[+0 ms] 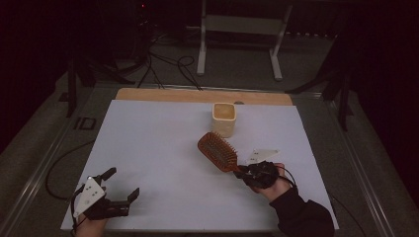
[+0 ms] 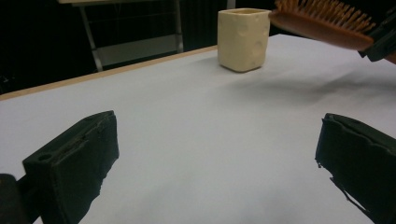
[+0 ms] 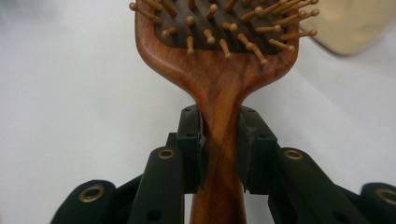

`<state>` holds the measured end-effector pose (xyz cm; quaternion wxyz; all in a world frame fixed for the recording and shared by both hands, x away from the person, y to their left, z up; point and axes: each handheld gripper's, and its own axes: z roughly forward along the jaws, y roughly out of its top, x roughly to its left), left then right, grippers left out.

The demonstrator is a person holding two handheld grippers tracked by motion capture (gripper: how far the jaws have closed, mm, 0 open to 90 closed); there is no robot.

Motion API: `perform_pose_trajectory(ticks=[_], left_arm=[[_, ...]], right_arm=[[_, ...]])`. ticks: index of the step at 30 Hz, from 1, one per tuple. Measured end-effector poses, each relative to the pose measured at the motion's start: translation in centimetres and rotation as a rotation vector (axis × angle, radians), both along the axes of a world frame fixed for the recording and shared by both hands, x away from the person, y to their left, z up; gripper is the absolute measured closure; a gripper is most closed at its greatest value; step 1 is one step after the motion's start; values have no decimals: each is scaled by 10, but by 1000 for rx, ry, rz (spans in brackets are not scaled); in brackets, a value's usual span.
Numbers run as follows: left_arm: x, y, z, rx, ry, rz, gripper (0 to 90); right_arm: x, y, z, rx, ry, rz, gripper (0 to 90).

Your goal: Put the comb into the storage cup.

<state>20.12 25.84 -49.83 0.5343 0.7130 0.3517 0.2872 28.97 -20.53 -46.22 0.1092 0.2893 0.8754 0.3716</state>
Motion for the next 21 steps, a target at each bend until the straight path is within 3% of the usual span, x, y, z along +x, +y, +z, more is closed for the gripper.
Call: perform_pose_trajectory(ticks=[2, 6, 8, 10, 11, 14, 17, 21], left_arm=[[0, -1, 1, -2, 1, 0, 0], [1, -1, 2, -10, 11, -5, 0], [2, 0, 3, -40, 26, -6, 0], [3, 0, 4, -51, 29, -7, 0], [3, 1, 6, -63, 35, -7, 0], [4, -1, 10, -67, 39, -6, 0], [6, -4, 14, -56, 51, -12, 0], [10, -12, 29, -43, 50, -42, 0]], right_arm=[[-3, -1, 2, 25, -26, -3, 734], [-6, -5, 8, 66, -31, -5, 734], [-7, -8, 10, 91, -46, -10, 734], [-7, -9, 12, 114, -31, -5, 734], [-9, -11, 14, 141, -57, -14, 734], [-11, -15, 18, 175, -79, -22, 734], [-12, -17, 21, 161, -95, -38, 733], [-11, -19, 20, 178, -104, -42, 734]])
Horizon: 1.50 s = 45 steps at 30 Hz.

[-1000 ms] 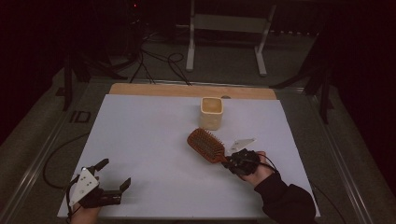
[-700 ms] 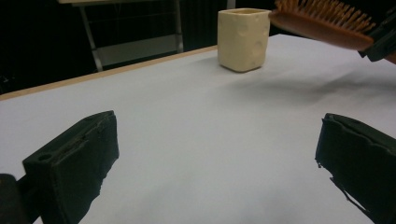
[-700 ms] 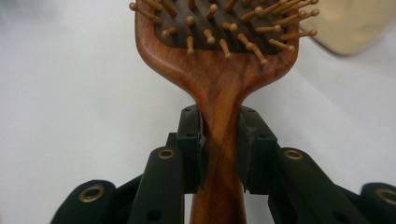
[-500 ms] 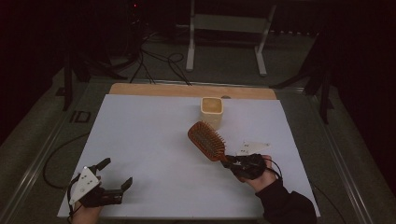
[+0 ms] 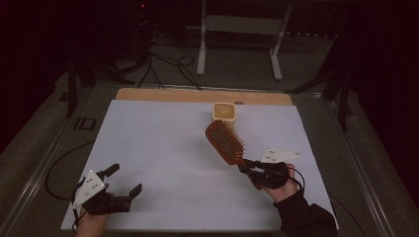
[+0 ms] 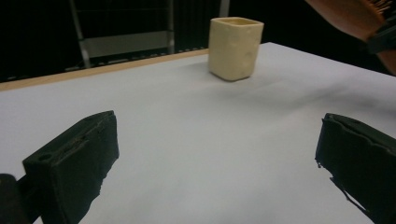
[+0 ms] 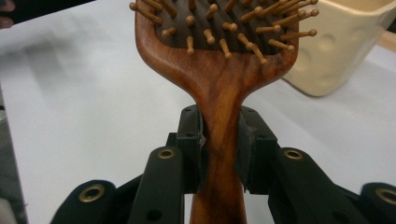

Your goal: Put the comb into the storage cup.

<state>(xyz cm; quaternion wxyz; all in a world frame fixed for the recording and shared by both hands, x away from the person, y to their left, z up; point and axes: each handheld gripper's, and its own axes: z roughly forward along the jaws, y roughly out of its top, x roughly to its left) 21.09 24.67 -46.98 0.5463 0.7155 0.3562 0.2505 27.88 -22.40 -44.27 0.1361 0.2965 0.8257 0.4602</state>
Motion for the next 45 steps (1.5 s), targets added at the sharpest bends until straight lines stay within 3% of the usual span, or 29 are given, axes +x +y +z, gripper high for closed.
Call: perform_pose_trajectory(ticks=[4, 10, 15, 20, 22, 26, 33, 38, 40, 42, 45], left_arm=[[6, -12, 19, -13, -3, -30, 0], [13, -24, 37, -41, 32, -57, 0], [22, -34, 54, -116, 86, -60, 1], [28, -45, 71, -112, 90, -58, 0], [31, -50, 78, -130, 102, -76, 0], [38, -59, 90, -126, 117, -90, 0], [52, -77, 104, -150, 159, -107, 0], [62, -96, 113, -136, 190, -96, 0], [64, -101, 114, -131, 195, -99, 0], [70, -114, 115, -157, 223, -113, 0], [75, -126, 113, -144, 237, -115, 0]], right_arm=[[0, 0, 0, -1, -9, -4, 734], [-1, 2, -1, -4, -3, 5, 733], [-1, 5, 0, -6, -10, 11, 734], [0, 7, 0, -2, -10, 16, 733], [-1, 8, 0, -10, -17, 15, 733], [-1, 9, 0, -4, -16, 18, 733], [0, 9, 2, -1, -24, 16, 734], [-1, 9, 2, 2, -22, 14, 734], [-1, 9, 2, 0, -28, 14, 734], [-1, 9, 2, 0, -30, 12, 734], [-1, 9, 2, 2, -29, 9, 734]])
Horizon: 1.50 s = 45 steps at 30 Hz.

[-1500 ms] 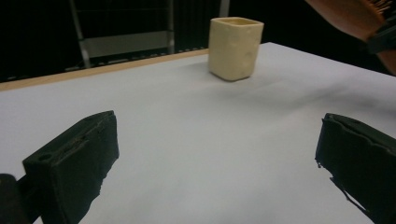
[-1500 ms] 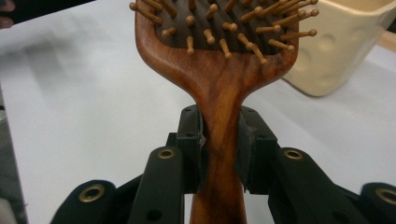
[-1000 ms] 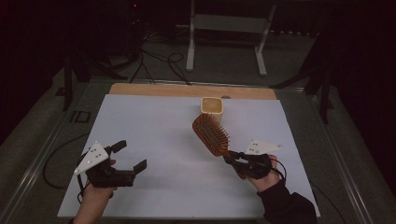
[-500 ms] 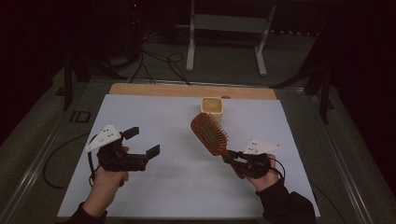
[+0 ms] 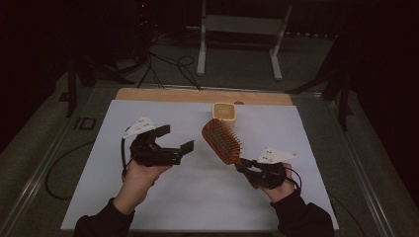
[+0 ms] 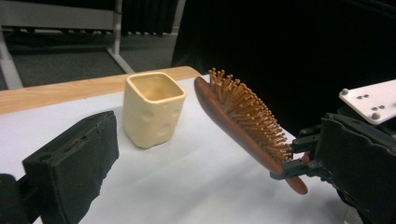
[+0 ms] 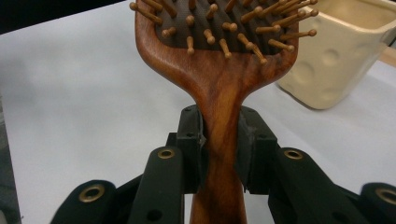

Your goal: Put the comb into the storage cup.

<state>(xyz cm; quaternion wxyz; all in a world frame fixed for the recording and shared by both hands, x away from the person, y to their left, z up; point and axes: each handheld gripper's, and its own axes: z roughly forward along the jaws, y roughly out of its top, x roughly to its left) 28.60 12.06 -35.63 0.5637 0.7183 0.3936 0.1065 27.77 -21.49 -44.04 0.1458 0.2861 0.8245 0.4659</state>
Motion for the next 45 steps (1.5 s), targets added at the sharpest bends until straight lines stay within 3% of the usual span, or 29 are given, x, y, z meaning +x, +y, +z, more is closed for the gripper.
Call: perform_pose_trajectory(ticks=[3, 6, 10, 16, 19, 28, 32, 40, 45], left_arm=[[5, -10, -3, -12, 14, -4, 0], [12, -19, -7, -32, 62, -17, 1], [21, -29, -14, -82, 155, -23, 1], [34, -44, -23, -132, 265, -2, 1], [37, -52, -27, -149, 288, 4, 1], [43, -69, -34, -186, 322, 26, 1], [43, -77, -39, -209, 338, 11, 7], [43, -82, -45, -242, 335, 29, 190], [41, -86, -48, -236, 327, 48, 325]], right_arm=[[0, 0, 0, 0, -1, 1, 733], [0, 0, 0, 1, -3, 2, 734], [0, 0, 0, 1, 2, 6, 734], [0, 1, 0, -4, -5, 6, 734], [0, 0, 0, -2, -4, 7, 734], [0, 2, -1, -5, -4, 10, 734], [0, 2, -1, -2, -4, 10, 734], [0, 2, -2, -4, -4, 14, 734], [0, 3, -2, -5, -2, 18, 733]])
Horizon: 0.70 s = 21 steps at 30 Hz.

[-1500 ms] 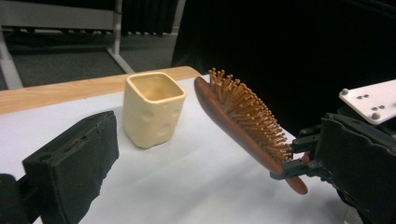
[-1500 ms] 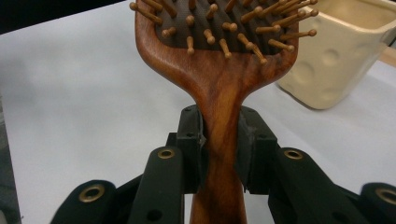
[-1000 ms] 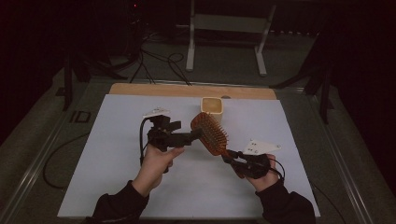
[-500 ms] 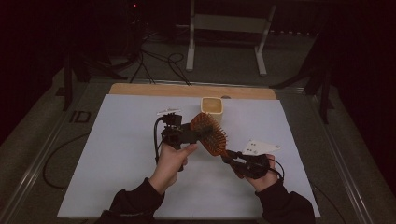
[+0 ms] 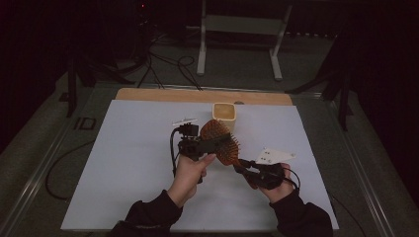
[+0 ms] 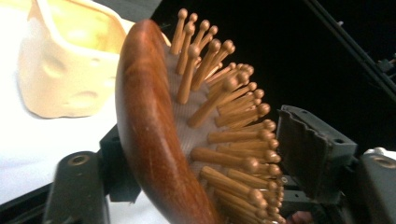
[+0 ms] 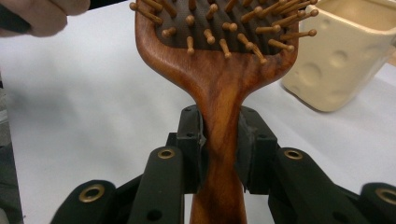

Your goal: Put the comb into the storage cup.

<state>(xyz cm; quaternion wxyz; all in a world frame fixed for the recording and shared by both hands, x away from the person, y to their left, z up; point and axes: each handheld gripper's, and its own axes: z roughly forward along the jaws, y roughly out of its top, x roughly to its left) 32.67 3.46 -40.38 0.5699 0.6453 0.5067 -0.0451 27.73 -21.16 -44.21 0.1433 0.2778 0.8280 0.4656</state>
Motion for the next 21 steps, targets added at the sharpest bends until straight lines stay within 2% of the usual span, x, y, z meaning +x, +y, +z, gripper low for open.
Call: perform_pose_trajectory(ticks=[4, 9, 12, 13, 16, 21], left_arm=[[1, 1, -1, -18, -2, -8, 368], [2, 4, -1, -61, 11, -18, 450], [1, 4, 2, -50, -9, -40, 489], [3, 4, 3, -47, -14, -62, 498], [4, 4, 7, -40, -19, -85, 522], [3, 2, 11, -29, -39, -93, 555]], right_arm=[[0, -1, 0, 1, -3, -2, 734], [0, 1, -1, -11, -8, -6, 733], [0, 2, -2, -13, -6, -3, 733], [0, 2, -2, -15, -5, -3, 733], [0, 2, -2, -8, 0, -6, 733], [0, 2, -2, -2, -13, -9, 732]])
